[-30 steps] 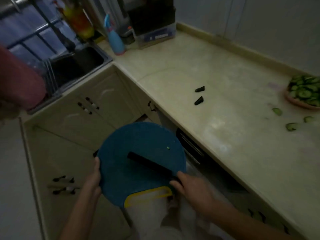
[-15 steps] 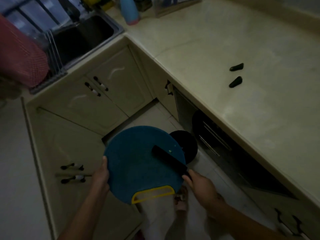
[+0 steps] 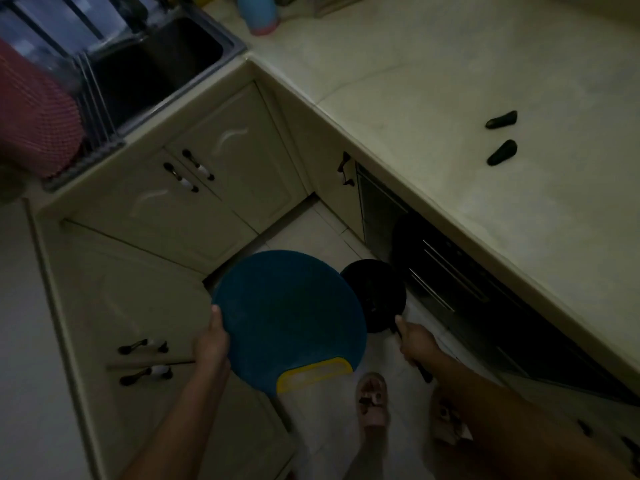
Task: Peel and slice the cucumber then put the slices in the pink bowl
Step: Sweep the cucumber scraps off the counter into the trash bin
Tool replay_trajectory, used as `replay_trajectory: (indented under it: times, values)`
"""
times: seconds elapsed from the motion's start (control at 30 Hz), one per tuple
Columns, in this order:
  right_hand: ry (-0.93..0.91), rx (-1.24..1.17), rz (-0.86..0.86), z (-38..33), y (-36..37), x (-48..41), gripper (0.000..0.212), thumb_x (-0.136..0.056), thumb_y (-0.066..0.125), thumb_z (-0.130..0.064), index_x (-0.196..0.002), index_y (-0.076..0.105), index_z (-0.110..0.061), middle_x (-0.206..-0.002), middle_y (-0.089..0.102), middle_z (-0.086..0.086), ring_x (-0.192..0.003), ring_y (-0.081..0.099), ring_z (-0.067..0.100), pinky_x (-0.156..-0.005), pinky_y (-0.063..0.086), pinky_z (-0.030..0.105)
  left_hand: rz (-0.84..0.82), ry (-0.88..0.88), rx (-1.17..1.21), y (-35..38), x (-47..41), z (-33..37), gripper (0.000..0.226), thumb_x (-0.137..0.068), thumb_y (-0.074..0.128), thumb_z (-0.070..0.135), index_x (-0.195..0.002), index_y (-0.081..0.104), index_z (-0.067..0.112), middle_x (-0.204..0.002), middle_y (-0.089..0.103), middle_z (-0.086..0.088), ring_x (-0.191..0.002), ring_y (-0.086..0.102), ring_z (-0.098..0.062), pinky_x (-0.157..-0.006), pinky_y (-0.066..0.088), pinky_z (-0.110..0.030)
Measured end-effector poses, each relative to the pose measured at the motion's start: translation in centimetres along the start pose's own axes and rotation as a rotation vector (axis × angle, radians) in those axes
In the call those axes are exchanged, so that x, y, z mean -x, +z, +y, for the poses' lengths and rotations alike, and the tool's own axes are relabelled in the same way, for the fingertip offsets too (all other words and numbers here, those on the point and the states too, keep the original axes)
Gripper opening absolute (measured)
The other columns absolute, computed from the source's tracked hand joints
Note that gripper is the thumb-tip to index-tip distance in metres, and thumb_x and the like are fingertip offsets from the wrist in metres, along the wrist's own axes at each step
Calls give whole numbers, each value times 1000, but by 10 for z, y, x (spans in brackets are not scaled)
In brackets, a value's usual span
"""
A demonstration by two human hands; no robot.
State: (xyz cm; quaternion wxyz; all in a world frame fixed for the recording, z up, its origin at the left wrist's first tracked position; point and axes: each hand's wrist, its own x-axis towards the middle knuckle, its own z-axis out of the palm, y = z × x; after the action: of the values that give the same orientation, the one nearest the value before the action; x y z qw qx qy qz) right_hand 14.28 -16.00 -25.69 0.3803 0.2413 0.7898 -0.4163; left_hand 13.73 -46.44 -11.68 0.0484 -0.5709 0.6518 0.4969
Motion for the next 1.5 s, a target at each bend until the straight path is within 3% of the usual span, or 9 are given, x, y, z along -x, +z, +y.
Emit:
replay_trajectory:
  times: [0.13, 0.33, 0.5, 0.63, 0.97, 1.13, 1.27, 1.37, 1.5]
  values:
    - [139, -160, -69, -24, -7, -12, 56, -97, 27, -52, -73, 51, -8, -58, 49, 11, -48, 44, 21, -49, 37, 26, 25, 67, -17, 10, 2, 8, 72, -87, 46, 61, -113, 56, -5, -111, 60, -19, -98, 59, -34, -84, 52, -43]
    - [-55, 255, 94, -36, -10, -13, 55, -97, 31, -49, -125, 50, -5, -119, 60, 16, -105, 58, 29, -70, 40, 27, 19, 229, -95, 19, -2, 18, 49, -92, 44, 53, -94, 57, 5, -96, 57, -14, -83, 53, -25, -70, 43, -33]
    - [-117, 611, 138, -47, -24, -6, 44, -95, 44, -40, -129, 46, -12, -118, 61, 11, -105, 59, 25, -80, 47, 32, -2, 422, -211, 14, -1, 42, 58, -92, 41, 54, -96, 64, 0, -90, 60, -13, -86, 57, -30, -73, 47, -36]
    - [-175, 702, 163, -50, -37, 8, 45, -95, 47, -37, -132, 43, -12, -118, 61, 11, -106, 60, 26, -77, 47, 32, -17, 513, -261, 6, 1, 63, 64, -92, 43, 54, -76, 60, -5, -74, 59, -16, -79, 59, -35, -72, 50, -45]
    - [-373, 1044, 243, -69, -49, 61, 32, -91, 50, -17, -123, 46, -12, -121, 56, 11, -110, 53, 26, -82, 46, 32, -119, 620, -232, -4, 30, 108, 60, -91, 47, 52, -77, 61, -5, -75, 59, -15, -68, 54, -25, -58, 39, -32]
    - [-419, 1128, 292, -82, -56, 81, 28, -94, 46, -14, -121, 46, -10, -121, 54, 13, -110, 52, 27, -83, 44, 33, -111, 757, -257, 14, 49, 124, 50, -93, 49, 43, -60, 44, 6, -56, 39, -8, -54, 39, -19, -48, 26, -29]
    - [-363, 1027, 292, -81, -72, 104, 27, -96, 41, -14, -121, 48, -10, -117, 56, 13, -106, 55, 27, -80, 44, 35, -69, 838, -306, 19, 62, 128, 52, -94, 48, 40, -54, 38, 8, -51, 35, -6, -47, 32, -16, -45, 22, -30]
    - [-303, 846, 261, -79, -86, 125, 24, -98, 41, -28, -107, 54, -10, -89, 58, 3, -75, 55, 21, -62, 41, 29, -72, 853, -331, 6, 62, 136, 59, -93, 48, 43, -52, 40, 1, -51, 40, -10, -51, 39, -22, -47, 25, -31]
    - [-231, 578, 274, -71, -108, 165, 39, -95, 39, -48, -79, 52, -16, -71, 53, 0, -60, 51, 14, -51, 40, 26, -146, 773, -288, -21, 54, 160, 65, -89, 48, 55, -74, 58, -8, -73, 57, -21, -69, 54, -28, -62, 40, -36]
